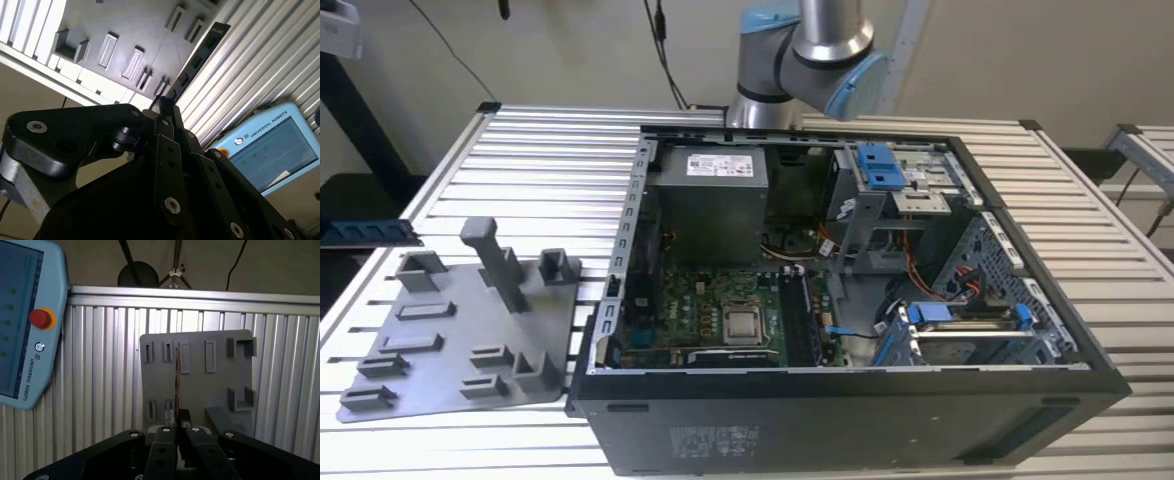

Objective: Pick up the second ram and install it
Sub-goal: 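Pick up the second ram and move it above second insertion slot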

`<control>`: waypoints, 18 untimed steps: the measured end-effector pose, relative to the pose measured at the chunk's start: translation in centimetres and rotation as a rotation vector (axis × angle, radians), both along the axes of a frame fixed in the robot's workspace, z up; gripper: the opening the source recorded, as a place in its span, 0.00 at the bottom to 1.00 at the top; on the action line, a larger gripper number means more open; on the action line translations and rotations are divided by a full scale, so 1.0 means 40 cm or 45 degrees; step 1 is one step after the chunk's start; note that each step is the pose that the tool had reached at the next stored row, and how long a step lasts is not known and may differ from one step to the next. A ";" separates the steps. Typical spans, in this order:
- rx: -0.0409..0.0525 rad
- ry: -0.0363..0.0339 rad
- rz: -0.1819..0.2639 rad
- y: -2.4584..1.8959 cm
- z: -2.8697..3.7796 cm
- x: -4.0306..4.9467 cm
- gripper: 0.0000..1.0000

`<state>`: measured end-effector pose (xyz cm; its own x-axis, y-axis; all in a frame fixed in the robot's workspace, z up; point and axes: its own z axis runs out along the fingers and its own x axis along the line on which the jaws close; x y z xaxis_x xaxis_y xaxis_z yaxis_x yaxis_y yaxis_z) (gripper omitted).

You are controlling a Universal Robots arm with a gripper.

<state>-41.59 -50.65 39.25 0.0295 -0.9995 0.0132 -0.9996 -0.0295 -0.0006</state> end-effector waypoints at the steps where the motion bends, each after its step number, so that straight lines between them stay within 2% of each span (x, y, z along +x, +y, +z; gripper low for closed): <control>1: 0.000 0.0000 0.000 0.000 0.000 0.000 0.14; 11: 0.000 0.0003 0.000 0.000 0.002 0.000 0.14; 18: 0.000 0.0009 -0.001 0.000 0.021 0.000 0.14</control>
<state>-41.58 -50.65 40.07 0.0284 -0.9995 0.0133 -0.9996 -0.0284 0.0001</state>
